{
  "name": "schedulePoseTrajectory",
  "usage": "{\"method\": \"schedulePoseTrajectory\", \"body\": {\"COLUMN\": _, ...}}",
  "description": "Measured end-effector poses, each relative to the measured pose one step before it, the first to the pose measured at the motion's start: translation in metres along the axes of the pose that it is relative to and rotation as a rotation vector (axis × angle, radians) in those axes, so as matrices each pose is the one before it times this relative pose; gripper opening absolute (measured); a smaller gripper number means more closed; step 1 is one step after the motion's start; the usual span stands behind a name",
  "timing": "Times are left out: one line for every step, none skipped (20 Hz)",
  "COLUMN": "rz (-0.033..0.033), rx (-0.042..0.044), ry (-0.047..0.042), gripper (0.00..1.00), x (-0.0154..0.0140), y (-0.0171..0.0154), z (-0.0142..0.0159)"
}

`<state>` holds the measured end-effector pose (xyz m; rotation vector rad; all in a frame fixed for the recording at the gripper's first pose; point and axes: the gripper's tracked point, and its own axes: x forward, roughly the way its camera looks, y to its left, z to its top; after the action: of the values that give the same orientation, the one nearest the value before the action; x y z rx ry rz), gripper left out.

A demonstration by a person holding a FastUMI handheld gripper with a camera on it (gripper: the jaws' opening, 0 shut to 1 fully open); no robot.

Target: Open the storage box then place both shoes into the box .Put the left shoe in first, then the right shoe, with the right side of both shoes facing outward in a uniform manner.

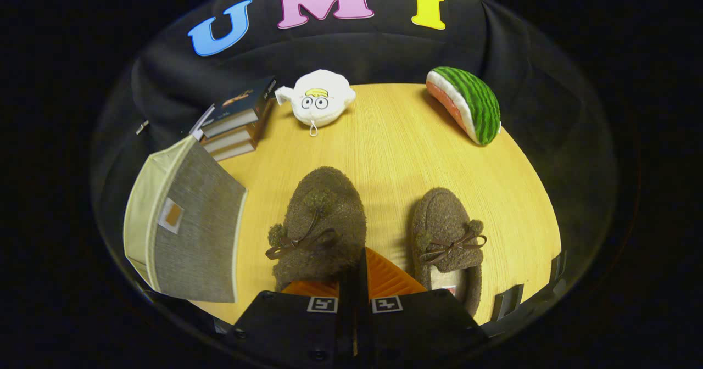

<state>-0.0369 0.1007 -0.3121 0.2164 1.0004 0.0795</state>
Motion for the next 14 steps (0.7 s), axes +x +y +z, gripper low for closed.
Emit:
{"method": "schedulePoseTrajectory", "body": {"rz": 0.01331, "rx": 0.01249, "ry": -0.00662, "gripper": 0.08, "x": -0.00896, "y": 0.01134, "z": 0.01132}}
{"method": "schedulePoseTrajectory", "body": {"rz": 0.01221, "rx": 0.01271, "ry": -0.00272, "gripper": 0.08, "x": -0.00803, "y": 0.01209, "z": 0.00955}}
{"method": "schedulePoseTrajectory", "body": {"rz": 0.01505, "rx": 0.01114, "ry": -0.00039, "gripper": 0.08, "x": -0.00717, "y": 0.01503, "z": 0.00998}}
{"method": "schedulePoseTrajectory", "body": {"rz": 0.02011, "rx": 0.00890, "ry": -0.00241, "gripper": 0.08, "x": -0.00659, "y": 0.01669, "z": 0.00975}}
{"method": "schedulePoseTrajectory", "body": {"rz": 0.02203, "rx": 0.00423, "ry": 0.00041, "gripper": 0.08, "x": -0.00542, "y": 0.01859, "z": 0.00793}}
{"method": "schedulePoseTrajectory", "body": {"rz": 0.02188, "rx": 0.00313, "ry": 0.00091, "gripper": 0.08, "x": -0.00359, "y": 0.01823, "z": 0.00673}}
{"method": "schedulePoseTrajectory", "body": {"rz": 0.01897, "rx": 0.00089, "ry": 0.00579, "gripper": 0.08, "x": 0.00241, "y": 0.01824, "z": -0.00188}}
{"method": "schedulePoseTrajectory", "body": {"rz": 0.01655, "rx": -0.00063, "ry": 0.01197, "gripper": 0.08, "x": -0.00041, "y": 0.01737, "z": 0.00280}}
{"method": "schedulePoseTrajectory", "body": {"rz": 0.01417, "rx": 0.00283, "ry": 0.01257, "gripper": 0.08, "x": 0.00103, "y": 0.01836, "z": 0.00109}}
{"method": "schedulePoseTrajectory", "body": {"rz": 0.01518, "rx": 0.00287, "ry": 0.01449, "gripper": 0.08, "x": 0.00221, "y": 0.01737, "z": 0.00036}}
{"method": "schedulePoseTrajectory", "body": {"rz": 0.01356, "rx": 0.00462, "ry": 0.01641, "gripper": 0.08, "x": 0.00312, "y": 0.01700, "z": -0.00160}}
{"method": "schedulePoseTrajectory", "body": {"rz": 0.01276, "rx": 0.00247, "ry": 0.01497, "gripper": 0.08, "x": 0.00485, "y": 0.01523, "z": -0.00300}}
{"method": "schedulePoseTrajectory", "body": {"rz": 0.00866, "rx": 0.00109, "ry": 0.01377, "gripper": 0.08, "x": 0.00410, "y": 0.01553, "z": -0.00316}}
{"method": "schedulePoseTrajectory", "body": {"rz": 0.00611, "rx": -0.00458, "ry": 0.01546, "gripper": 0.08, "x": -0.00352, "y": 0.01357, "z": 0.00421}}
